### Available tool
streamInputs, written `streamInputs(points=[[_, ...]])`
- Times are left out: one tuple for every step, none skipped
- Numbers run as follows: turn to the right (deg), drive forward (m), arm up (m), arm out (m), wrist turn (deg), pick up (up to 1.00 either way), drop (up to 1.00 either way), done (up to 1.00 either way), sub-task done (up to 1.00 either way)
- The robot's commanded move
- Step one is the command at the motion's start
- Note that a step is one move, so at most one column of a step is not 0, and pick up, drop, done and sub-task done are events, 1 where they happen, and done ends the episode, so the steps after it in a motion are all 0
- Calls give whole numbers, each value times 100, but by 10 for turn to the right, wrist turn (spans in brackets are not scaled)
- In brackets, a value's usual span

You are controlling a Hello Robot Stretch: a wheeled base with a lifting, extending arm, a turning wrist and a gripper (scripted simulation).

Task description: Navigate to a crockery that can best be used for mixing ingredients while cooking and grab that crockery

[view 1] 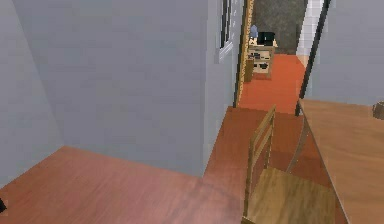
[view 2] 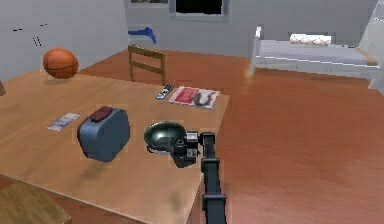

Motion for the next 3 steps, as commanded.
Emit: streamInputs(points=[[0,0,0,0,0,100,0,0,0],[0,0,10,0,0,0,0,0,0],[0,0,0,0,0,0,0,100,0]])
